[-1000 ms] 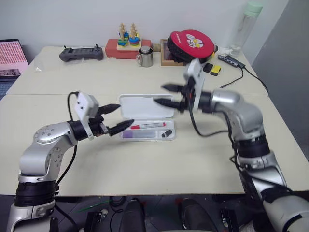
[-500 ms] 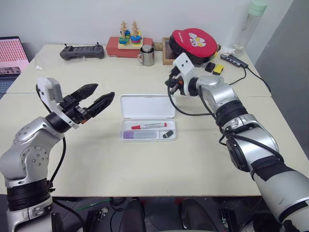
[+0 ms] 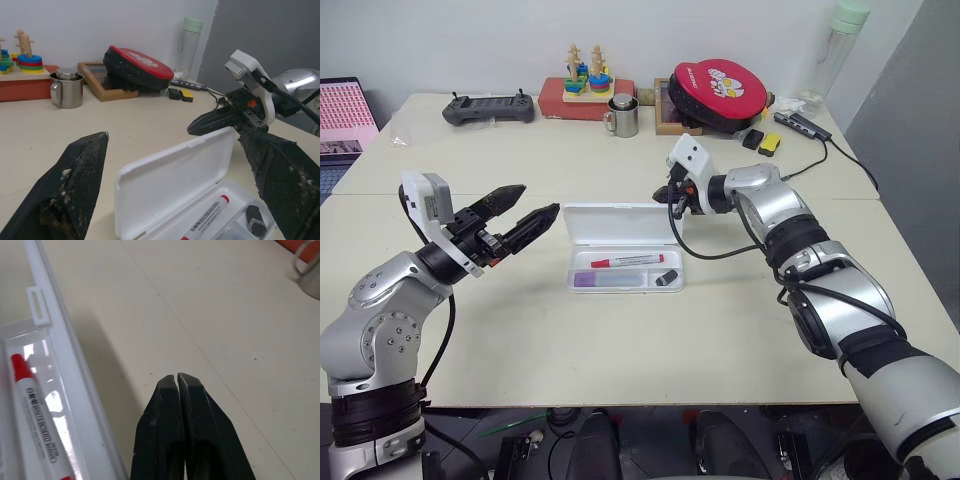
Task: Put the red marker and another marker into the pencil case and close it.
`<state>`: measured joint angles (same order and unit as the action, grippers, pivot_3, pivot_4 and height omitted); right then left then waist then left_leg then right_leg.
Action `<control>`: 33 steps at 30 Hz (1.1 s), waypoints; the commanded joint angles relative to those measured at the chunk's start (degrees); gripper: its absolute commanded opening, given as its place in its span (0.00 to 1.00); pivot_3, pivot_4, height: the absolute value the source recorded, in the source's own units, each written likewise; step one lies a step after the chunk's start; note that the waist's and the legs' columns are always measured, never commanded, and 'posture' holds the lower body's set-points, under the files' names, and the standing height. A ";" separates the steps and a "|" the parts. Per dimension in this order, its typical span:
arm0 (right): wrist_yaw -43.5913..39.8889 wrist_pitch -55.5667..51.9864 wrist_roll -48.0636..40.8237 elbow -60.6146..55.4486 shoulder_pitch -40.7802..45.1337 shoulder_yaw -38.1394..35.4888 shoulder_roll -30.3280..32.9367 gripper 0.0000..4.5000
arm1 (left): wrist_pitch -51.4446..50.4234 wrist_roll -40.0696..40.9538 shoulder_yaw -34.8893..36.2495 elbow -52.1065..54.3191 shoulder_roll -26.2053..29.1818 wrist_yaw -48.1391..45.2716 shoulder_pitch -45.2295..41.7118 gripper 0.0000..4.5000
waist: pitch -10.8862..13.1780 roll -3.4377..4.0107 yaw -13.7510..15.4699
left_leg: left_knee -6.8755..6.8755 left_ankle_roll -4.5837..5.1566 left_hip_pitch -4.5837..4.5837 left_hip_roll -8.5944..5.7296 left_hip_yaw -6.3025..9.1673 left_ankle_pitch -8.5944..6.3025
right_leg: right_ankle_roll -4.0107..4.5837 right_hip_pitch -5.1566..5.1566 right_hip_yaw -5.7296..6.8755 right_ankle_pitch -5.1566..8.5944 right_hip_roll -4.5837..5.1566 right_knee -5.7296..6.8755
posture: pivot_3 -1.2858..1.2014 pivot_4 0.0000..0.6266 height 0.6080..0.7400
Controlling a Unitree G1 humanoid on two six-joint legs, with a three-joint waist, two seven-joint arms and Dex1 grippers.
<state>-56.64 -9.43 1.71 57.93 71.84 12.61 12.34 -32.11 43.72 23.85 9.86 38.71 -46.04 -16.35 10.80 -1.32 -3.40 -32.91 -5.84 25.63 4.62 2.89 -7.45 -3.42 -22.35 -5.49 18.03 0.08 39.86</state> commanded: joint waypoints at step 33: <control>9.86 -25.77 -13.63 -59.35 -39.67 -15.36 6.01 0.41 | 4.19 -14.49 -7.22 -10.18 3.38 3.35 -1.06 1.00 | -0.05 -0.10 0.63 | 0.06 -0.01 -0.65 0.02 -0.05 -0.01 | -0.15 0.57 -0.06 0.26 0.00 -0.07 | 0.52 0.24 1.00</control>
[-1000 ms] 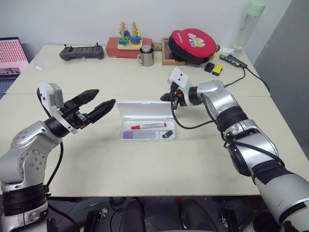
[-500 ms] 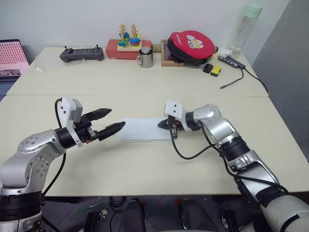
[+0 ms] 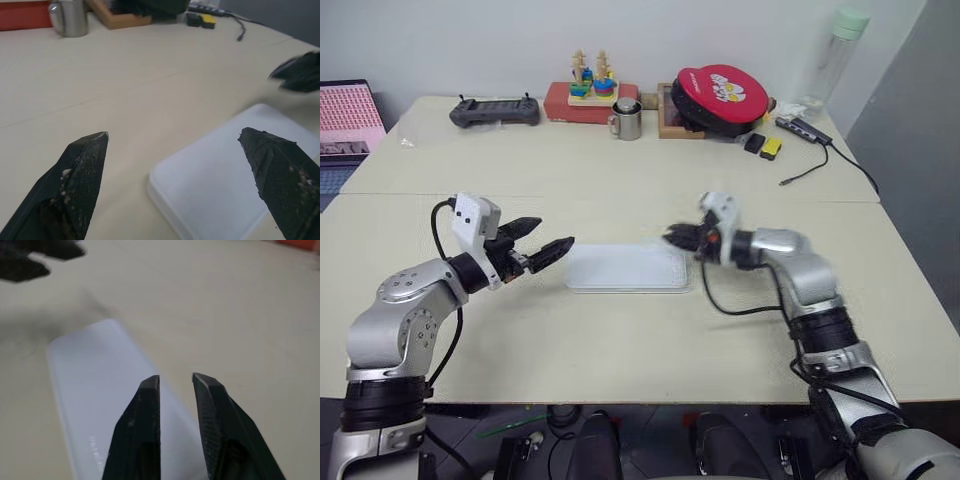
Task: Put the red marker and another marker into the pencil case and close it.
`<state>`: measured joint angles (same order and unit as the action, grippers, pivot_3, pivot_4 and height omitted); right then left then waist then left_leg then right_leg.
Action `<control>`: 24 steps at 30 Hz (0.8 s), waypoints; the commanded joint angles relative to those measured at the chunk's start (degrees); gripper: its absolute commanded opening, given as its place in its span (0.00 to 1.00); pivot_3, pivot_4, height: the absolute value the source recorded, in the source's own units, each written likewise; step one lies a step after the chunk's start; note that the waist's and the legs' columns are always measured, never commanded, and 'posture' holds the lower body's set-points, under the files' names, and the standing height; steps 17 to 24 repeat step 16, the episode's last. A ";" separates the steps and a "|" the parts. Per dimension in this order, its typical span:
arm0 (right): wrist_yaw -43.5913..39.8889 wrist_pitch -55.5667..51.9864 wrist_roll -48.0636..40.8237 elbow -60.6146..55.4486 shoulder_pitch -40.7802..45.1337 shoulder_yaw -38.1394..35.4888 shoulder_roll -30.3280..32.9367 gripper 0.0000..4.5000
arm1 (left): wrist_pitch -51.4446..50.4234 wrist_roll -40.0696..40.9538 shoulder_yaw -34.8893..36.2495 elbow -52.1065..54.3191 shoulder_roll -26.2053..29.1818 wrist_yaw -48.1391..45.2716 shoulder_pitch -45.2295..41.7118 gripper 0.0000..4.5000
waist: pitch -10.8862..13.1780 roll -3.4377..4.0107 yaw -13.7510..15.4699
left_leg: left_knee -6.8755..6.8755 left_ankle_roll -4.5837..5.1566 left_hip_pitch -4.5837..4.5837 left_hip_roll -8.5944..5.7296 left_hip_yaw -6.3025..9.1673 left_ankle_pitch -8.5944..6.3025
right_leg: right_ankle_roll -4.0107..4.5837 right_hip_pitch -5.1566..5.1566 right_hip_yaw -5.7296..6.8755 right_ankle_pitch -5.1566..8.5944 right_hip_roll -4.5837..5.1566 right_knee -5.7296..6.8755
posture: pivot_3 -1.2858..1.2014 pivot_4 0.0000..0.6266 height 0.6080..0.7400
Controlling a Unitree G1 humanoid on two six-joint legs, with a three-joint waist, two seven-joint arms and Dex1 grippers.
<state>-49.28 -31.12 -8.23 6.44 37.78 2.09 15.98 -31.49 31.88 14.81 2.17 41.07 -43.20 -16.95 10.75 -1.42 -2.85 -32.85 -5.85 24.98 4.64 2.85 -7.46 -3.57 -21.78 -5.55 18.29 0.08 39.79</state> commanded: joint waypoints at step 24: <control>10.69 -9.45 -8.90 -19.22 -17.95 -11.78 9.88 0.99 | 10.70 -9.92 2.23 -22.47 5.94 -2.49 -6.29 1.00 | 0.01 -0.01 -0.44 | 0.04 -0.05 0.01 0.01 -0.10 -0.04 | -0.02 -0.10 -0.10 0.06 0.01 -0.01 | 0.52 0.24 1.00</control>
